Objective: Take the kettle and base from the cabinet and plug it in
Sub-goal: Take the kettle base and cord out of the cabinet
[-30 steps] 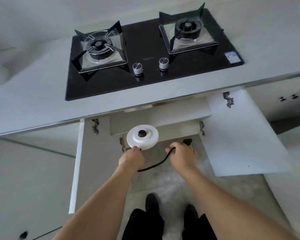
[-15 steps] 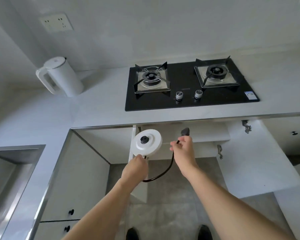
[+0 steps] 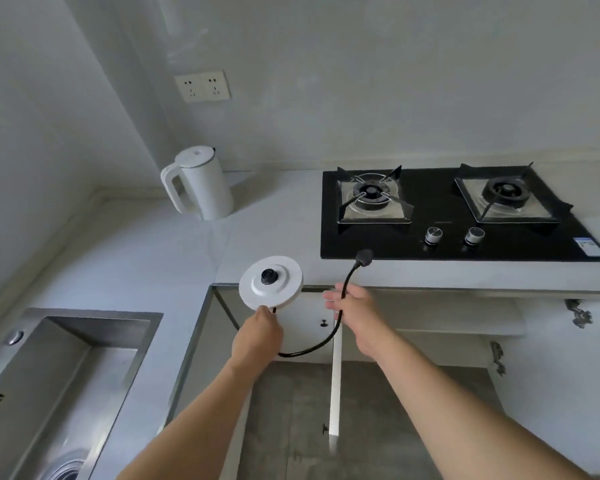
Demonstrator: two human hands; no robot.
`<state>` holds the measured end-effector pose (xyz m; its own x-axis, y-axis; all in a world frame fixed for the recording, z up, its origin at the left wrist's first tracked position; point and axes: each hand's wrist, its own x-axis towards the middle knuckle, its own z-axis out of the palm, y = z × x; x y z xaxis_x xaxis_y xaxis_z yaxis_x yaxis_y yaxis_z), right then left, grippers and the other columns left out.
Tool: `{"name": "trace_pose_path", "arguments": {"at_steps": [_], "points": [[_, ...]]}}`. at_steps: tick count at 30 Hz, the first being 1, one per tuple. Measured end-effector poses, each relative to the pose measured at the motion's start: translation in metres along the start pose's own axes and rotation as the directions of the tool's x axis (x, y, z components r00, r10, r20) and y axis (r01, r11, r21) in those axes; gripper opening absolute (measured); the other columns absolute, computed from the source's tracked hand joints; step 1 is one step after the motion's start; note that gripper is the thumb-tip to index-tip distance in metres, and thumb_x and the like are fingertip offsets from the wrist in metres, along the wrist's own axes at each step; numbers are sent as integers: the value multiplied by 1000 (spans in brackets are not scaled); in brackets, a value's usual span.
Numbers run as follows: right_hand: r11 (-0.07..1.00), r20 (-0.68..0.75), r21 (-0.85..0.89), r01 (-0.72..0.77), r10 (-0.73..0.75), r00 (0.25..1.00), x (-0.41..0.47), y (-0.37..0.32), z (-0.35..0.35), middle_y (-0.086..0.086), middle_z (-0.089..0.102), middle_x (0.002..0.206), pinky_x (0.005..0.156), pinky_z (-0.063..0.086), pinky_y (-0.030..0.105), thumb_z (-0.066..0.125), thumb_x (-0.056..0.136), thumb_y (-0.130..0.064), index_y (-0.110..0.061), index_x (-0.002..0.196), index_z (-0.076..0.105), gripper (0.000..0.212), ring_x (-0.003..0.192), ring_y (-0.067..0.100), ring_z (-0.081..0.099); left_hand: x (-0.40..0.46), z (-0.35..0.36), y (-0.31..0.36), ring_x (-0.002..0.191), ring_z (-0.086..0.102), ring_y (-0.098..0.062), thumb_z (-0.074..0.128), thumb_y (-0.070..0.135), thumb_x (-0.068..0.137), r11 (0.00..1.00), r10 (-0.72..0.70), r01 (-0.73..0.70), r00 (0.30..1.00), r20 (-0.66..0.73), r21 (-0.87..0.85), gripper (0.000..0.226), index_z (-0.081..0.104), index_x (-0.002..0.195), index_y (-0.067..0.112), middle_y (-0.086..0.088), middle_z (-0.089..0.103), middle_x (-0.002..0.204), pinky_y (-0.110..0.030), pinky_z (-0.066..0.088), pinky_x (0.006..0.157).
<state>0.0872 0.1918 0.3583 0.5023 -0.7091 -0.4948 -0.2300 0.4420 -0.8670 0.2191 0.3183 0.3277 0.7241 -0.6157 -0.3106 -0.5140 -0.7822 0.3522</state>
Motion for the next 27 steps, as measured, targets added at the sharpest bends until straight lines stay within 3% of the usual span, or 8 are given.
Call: {"name": "trace_pose_path", "arguments": {"at_steps": [5,8,13,15,18,21,24,27], "points": [[974,-22,-215,78,-84,996,55,-22,42,2,72,103,71,49,26,50,92,-12,-14,132,53,41,97,18,66,51,-32,-26,67,51,-21,31,9,92,997,-57,50,993,-103,-63,12,41,87,10,-1,54,77,-33,39,60],[928,11,-343,145,-150,989,90,-35,74,6,70,111,78,54,35,51,92,-14,-11,130,55,38,99,24,66,97,-49,-39,65,46,-19,28,11,93,999,-48,47,992,-118,-12,12,38,85,13,2,48,72,-34,34,58],[867,-31,-464,182,-221,975,181,-66,127,-2,64,112,65,45,26,49,95,-15,-14,123,60,30,92,22,63,209,-62,-54,69,48,-25,28,19,100,999,-3,6,995,-100,36,14,36,90,14,1,48,74,-35,36,62],[830,-38,-534,162,-215,976,218,-73,148,-8,58,92,55,37,23,45,95,-14,-26,95,64,22,83,22,54,251,-68,-58,59,45,-18,28,18,98,998,24,-20,997,-77,60,12,35,88,16,4,46,68,-33,32,55],[787,-76,-607,109,-194,978,267,-81,174,-7,39,63,48,25,26,37,90,-9,-21,61,35,32,65,22,37,310,-73,-62,61,46,-19,31,19,99,995,87,-82,993,-79,57,12,34,88,18,0,55,76,-33,31,56],[774,-93,-627,86,-184,978,315,-84,190,-3,48,68,51,31,27,36,91,-11,-20,70,46,24,63,22,44,368,-71,-68,84,53,-26,32,22,101,993,118,-115,989,-89,38,13,42,97,15,-5,57,103,-34,34,65],[722,-72,-687,84,-183,981,349,-80,196,6,59,90,66,42,33,37,95,-15,-11,100,53,17,83,30,56,407,-65,-72,102,52,-28,32,21,102,991,129,-126,987,-99,33,20,48,108,10,-7,54,115,-34,36,71],[562,-39,-815,143,-299,953,393,-67,198,10,58,111,90,43,41,41,96,-14,-7,112,54,22,103,32,54,443,-53,-73,111,51,-28,36,14,98,982,186,-182,972,-144,40,21,52,110,9,-8,56,119,-36,41,88]]}}
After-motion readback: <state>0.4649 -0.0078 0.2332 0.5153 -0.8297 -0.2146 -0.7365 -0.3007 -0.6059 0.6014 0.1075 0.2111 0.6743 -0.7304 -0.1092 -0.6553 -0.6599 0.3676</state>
